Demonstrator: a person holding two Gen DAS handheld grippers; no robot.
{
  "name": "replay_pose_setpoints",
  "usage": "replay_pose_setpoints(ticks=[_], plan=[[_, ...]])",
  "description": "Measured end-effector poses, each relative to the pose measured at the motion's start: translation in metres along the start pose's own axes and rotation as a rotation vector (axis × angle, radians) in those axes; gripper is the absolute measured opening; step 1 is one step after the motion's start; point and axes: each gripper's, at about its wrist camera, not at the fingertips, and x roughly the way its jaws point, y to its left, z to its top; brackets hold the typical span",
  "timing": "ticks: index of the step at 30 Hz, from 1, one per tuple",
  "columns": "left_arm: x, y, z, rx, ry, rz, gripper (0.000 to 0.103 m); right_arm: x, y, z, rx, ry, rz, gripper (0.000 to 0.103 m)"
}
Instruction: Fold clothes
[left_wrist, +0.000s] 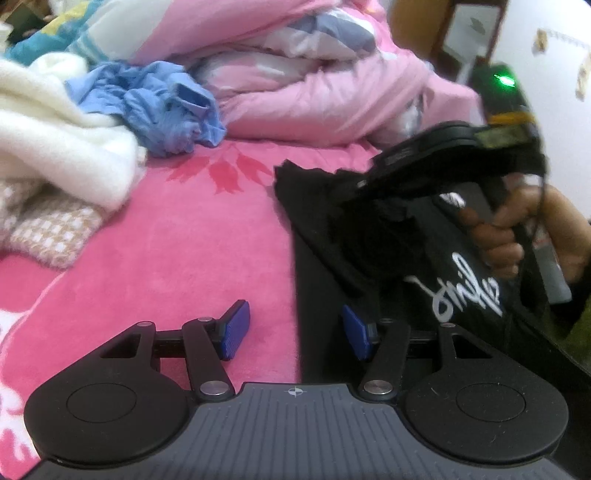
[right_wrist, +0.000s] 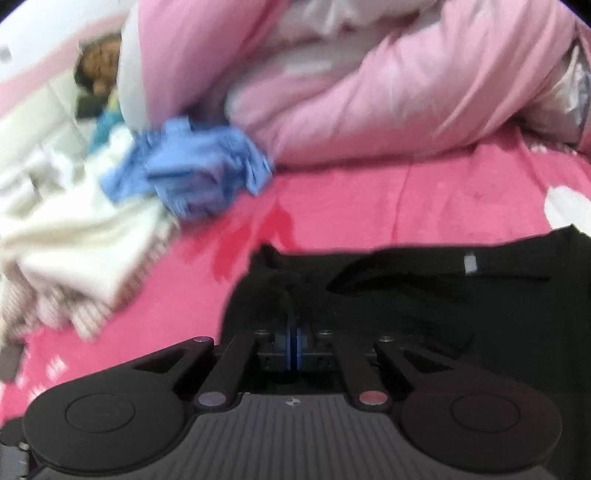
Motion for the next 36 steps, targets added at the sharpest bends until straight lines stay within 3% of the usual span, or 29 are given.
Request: replay_pose_setpoints(ticks=[4, 7, 12, 15, 18, 21, 25, 28, 33, 36], plan=[[-0.027, 0.034, 0.011, -0.160, -0.082, 0.042, 0.056, -0.026, 0.019, 0.013, -0.034, -0.116, 0.147, 0.003], [-0.062, 0.067, 0.014, -0.334, -0.213, 0.131, 0.056, -0.031, 0.050, 0.025, -0.108, -0.145, 0.292, 0.003], [-0.104, 0.108, 0.006, -0.517, -0.396, 0.299, 0.056, -0.013, 0.127, 0.019, -0.338, -0.129, 0.521, 0.003], [-0.111, 0.119, 0.001, -0.562, -0.431, 0.361, 0.056, 0.021, 0.162, 0.005, -0.415, -0.029, 0.590, 0.008], [-0.107, 0.121, -0.002, -0.579, -0.426, 0.341, 0.056, 0.058, 0.180, -0.005, -0.468, 0.062, 0.524, 0.017], [-0.098, 0.113, -0.001, -0.534, -0.405, 0.328, 0.056, 0.059, 0.165, 0.006, -0.379, 0.017, 0.504, 0.019], [-0.082, 0.106, 0.002, -0.505, -0.364, 0.265, 0.056, 0.026, 0.118, 0.028, -0.184, -0.117, 0.522, 0.029], [-0.068, 0.100, 0.003, -0.489, -0.309, 0.200, 0.056, 0.001, 0.092, 0.037, -0.134, -0.136, 0.446, 0.029], [-0.041, 0.084, 0.004, -0.418, -0.237, 0.226, 0.056, 0.012, 0.070, 0.029, -0.145, -0.001, 0.289, 0.029], [-0.031, 0.079, 0.004, -0.371, -0.198, 0.262, 0.056, 0.037, 0.064, 0.023, -0.121, 0.105, 0.249, 0.029]])
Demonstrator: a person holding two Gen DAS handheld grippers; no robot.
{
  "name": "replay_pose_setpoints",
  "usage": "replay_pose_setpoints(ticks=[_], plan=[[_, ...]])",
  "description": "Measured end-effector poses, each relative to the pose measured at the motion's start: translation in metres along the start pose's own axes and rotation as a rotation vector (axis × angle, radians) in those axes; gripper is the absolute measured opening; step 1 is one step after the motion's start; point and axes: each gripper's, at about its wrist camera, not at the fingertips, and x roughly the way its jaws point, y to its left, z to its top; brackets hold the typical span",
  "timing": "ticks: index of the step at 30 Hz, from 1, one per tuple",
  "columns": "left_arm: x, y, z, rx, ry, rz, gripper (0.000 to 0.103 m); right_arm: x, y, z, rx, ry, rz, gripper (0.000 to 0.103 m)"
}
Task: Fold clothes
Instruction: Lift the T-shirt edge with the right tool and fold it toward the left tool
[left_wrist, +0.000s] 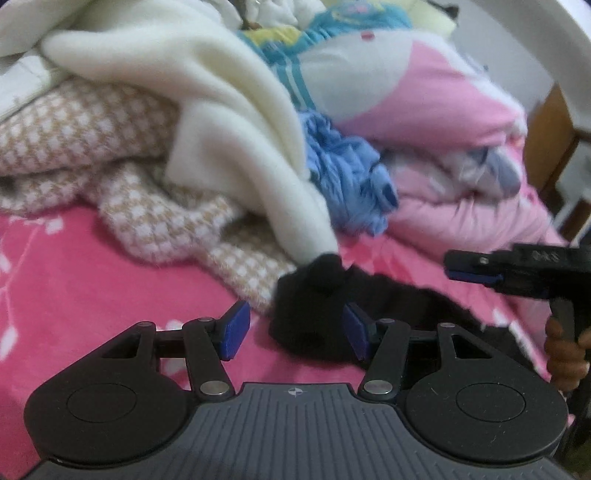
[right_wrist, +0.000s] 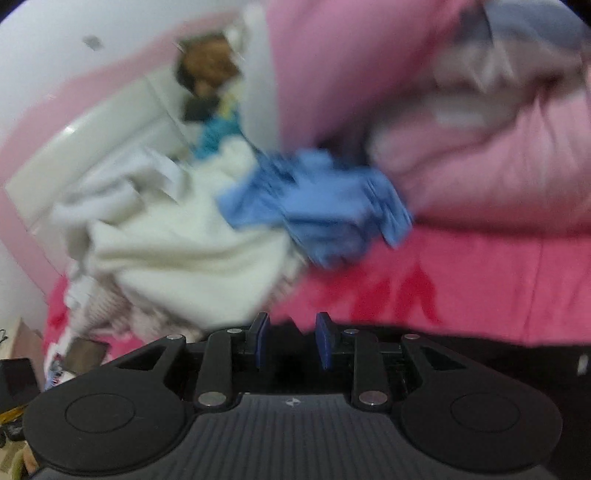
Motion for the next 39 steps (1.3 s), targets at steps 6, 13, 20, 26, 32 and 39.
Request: replay_pose_setpoints(ticks=[6, 13, 20, 26, 32, 39], plan=[[0.005, -0.002, -0.004, 0.057, 0.033, 0.038, 0.056, 0.054, 0.000, 0.007, 0.006, 0.139, -0.015, 0.029], [0.006, -0.004, -0.007, 0.086, 0.036, 0.048, 0.056, 0.074, 0.004, 0.008, -0.010, 0.179, 0.087, 0.005], [0.005, -0.004, -0.006, 0.088, 0.035, 0.046, 0.056, 0.046, 0.030, 0.019, -0.122, 0.010, 0.080, 0.001], [0.003, 0.000, -0.004, 0.054, 0.029, 0.023, 0.056, 0.031, 0.054, 0.040, -0.227, -0.155, 0.025, 0.001], [0.004, -0.001, -0.005, 0.061, 0.032, 0.022, 0.056, 0.064, 0.063, 0.048, -0.358, -0.212, 0.008, 0.001], [0.003, 0.001, -0.004, 0.059, 0.034, 0.012, 0.056, 0.103, 0.043, 0.051, -0.247, -0.111, -0.082, 0.018]])
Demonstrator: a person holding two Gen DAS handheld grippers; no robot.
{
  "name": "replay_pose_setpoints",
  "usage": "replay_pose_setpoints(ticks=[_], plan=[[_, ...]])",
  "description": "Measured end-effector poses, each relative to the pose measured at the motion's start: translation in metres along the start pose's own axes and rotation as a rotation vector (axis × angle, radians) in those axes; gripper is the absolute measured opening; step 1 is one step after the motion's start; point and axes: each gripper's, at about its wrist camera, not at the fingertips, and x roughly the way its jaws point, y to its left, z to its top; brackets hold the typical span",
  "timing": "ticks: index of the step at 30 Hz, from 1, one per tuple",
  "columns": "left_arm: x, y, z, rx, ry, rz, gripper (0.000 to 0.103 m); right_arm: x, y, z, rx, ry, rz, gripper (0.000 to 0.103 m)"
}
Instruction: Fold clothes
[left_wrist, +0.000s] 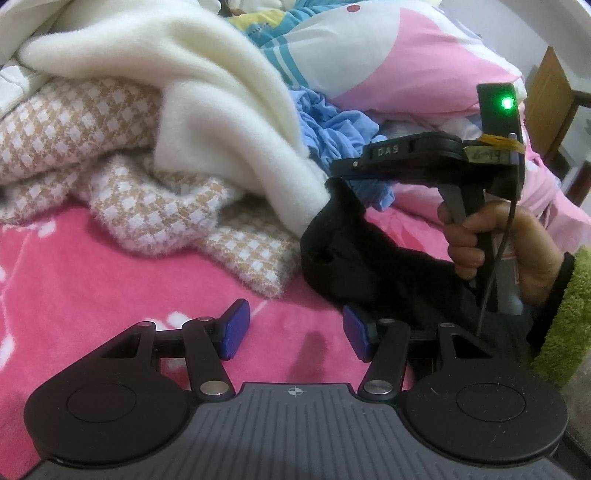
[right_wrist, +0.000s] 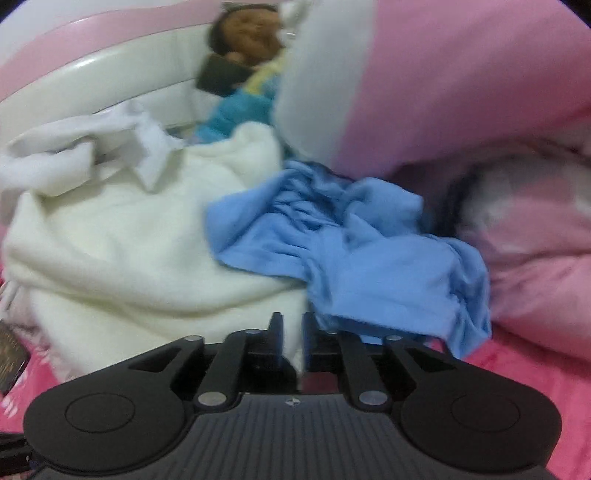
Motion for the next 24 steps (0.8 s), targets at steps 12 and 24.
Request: replay_pose_setpoints(ticks=[12, 24], plan=[[-0.019, 0.032, 0.010, -0.190, -0.097, 0.040, 0.056, -0.108, 0.065, -0.048, -0.352, 0.059, 0.047, 0.024], [-0.033, 0.049, 0.017, -0.265, -0.158, 0.062, 0.056, -0.072, 0.090, -0.075, -0.234, 0.058, 0.108, 0.003]])
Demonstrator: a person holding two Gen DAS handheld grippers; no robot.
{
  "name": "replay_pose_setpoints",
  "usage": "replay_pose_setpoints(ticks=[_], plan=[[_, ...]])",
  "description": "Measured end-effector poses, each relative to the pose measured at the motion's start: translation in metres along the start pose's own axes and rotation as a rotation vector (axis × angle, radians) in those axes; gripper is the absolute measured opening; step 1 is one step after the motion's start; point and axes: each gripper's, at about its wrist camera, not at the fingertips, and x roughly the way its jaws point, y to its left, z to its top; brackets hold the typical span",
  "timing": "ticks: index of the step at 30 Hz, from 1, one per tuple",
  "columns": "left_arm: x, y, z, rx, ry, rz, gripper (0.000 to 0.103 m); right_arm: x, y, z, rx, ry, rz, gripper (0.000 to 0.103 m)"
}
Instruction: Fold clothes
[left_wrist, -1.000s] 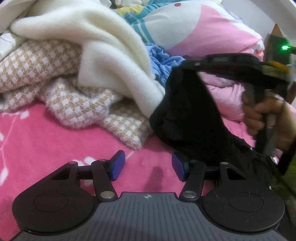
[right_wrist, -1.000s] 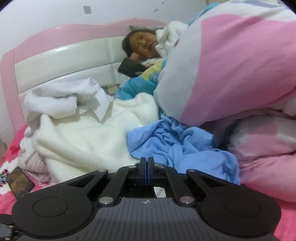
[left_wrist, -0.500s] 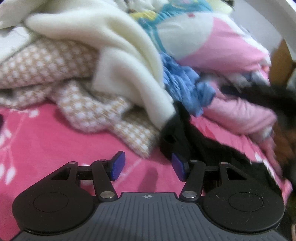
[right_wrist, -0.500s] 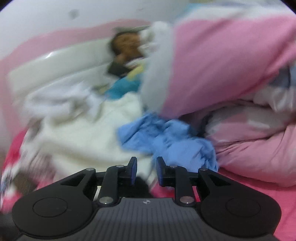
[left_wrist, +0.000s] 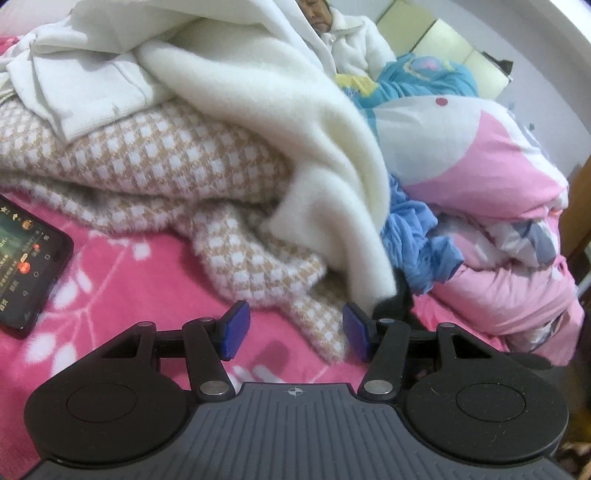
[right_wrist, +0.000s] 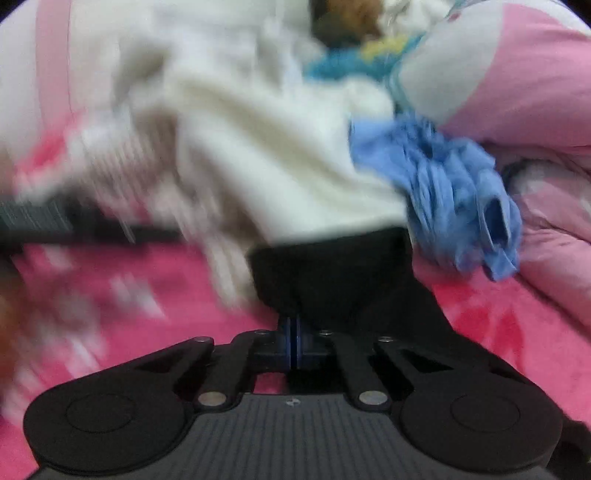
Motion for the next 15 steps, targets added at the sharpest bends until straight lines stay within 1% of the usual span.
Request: replay_pose_setpoints(ticks=[1, 2, 3, 5, 6, 8, 10, 11, 12, 13, 14, 15], plan=[[0.000, 0.001, 0.000, -0.004, -0.002, 0.000, 0.056, -0.008, -0.002, 0.003, 0.022, -0.042, 0.053, 0.003], [0.000, 0.001, 0.001, -0.009, -0.003, 0.000, 0.056, -0.011, -0.003, 0.004, 0.034, -0.062, 0.080, 0.003], [0.001, 0.002, 0.000, -0.010, -0.001, 0.001, 0.056, -0.010, -0.005, 0.003, 0.039, -0.061, 0.103, 0.003], [0.003, 0.000, -0.001, -0.004, 0.007, 0.005, 0.056, 0.004, -0.007, -0.006, 0.045, -0.018, 0.137, 0.004], [0.003, 0.000, -0.002, 0.001, 0.009, 0.007, 0.056, 0.014, -0.008, -0.010, 0.043, 0.024, 0.150, 0.005], [0.004, -0.002, -0.004, 0.013, 0.012, 0.009, 0.056, 0.033, -0.002, -0.021, 0.030, 0.092, 0.126, 0.008], [0.006, -0.004, -0.005, 0.029, 0.015, 0.014, 0.056, 0.036, 0.007, -0.026, -0.006, 0.066, 0.095, 0.013], [0.006, -0.005, -0.006, 0.037, 0.016, 0.017, 0.056, 0.034, 0.010, -0.024, -0.020, 0.059, 0.088, 0.018], [0.007, -0.006, -0.007, 0.043, 0.017, 0.018, 0.056, 0.026, 0.012, -0.022, -0.034, 0.036, 0.092, 0.026], [0.006, -0.006, -0.007, 0.047, 0.017, 0.017, 0.056, 0.017, 0.014, -0.020, -0.049, 0.006, 0.098, 0.031], [0.006, -0.006, -0.007, 0.049, 0.017, 0.015, 0.056, 0.008, 0.016, -0.017, -0.065, -0.024, 0.104, 0.039], [0.006, -0.007, -0.007, 0.050, 0.017, 0.014, 0.056, -0.002, 0.016, -0.015, -0.066, -0.053, 0.103, 0.044]])
